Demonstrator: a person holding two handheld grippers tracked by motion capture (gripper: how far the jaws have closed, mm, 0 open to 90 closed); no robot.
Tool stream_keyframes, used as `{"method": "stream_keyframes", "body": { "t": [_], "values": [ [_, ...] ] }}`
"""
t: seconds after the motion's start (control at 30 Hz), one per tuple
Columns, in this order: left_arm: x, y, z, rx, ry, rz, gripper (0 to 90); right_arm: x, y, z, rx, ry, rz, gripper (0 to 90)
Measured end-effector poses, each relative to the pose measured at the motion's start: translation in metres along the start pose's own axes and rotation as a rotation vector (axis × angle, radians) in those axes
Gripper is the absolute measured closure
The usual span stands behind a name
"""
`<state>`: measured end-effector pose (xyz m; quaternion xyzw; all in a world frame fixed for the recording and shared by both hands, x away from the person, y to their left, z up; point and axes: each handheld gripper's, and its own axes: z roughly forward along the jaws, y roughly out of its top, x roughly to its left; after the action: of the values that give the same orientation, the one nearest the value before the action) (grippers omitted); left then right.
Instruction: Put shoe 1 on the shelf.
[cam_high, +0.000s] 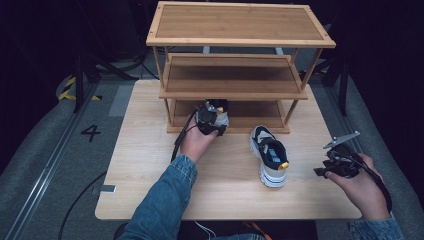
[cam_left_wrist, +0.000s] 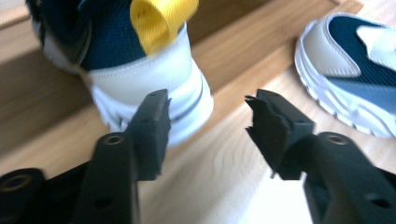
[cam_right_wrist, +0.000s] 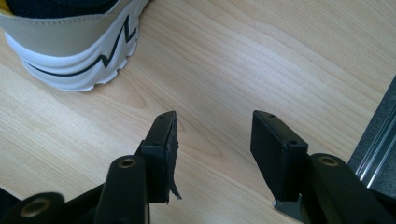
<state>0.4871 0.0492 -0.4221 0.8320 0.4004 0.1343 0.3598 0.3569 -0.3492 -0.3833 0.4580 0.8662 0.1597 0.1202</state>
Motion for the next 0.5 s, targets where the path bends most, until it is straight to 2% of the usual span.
{"method": "stream_keyframes", "body": {
  "t": [0.13, 0.2, 0.23, 0.3, 0.33, 0.37, 0.43, 0.5],
  "values": [
    [-0.007, -0.001, -0.022, 0.007, -0.002, 0.027, 38.8, 0.003, 0.006, 0.003, -0.002, 0.006, -0.019, 52.0],
    [-0.008, -0.001, -0.026, 0.003, -0.007, 0.031, 36.3, 0.005, 0.008, 0.003, -0.002, 0.008, -0.022, 52.0],
    [-0.011, -0.001, -0.037, 0.013, -0.019, 0.052, 34.1, 0.006, 0.009, 0.004, -0.004, 0.009, -0.032, 52.6],
    [-0.013, -0.002, -0.041, 0.027, -0.026, 0.061, 32.1, 0.006, 0.010, 0.003, -0.003, 0.011, -0.034, 54.0],
    [-0.015, -0.003, -0.046, 0.045, -0.023, 0.075, 31.6, 0.006, 0.011, 0.002, -0.010, 0.008, -0.040, 55.9],
    [-0.017, -0.005, -0.049, 0.059, -0.023, 0.070, 31.6, 0.006, 0.011, 0.002, -0.010, 0.008, -0.040, 55.9],
    [-0.021, -0.008, -0.058, 0.088, -0.013, 0.084, 28.1, 0.006, 0.013, 0.001, -0.023, 0.000, -0.034, 57.5],
    [-0.021, -0.011, -0.066, 0.098, -0.003, 0.093, 26.1, 0.006, 0.017, 0.002, -0.038, -0.001, -0.029, 59.8]
  ]
}}
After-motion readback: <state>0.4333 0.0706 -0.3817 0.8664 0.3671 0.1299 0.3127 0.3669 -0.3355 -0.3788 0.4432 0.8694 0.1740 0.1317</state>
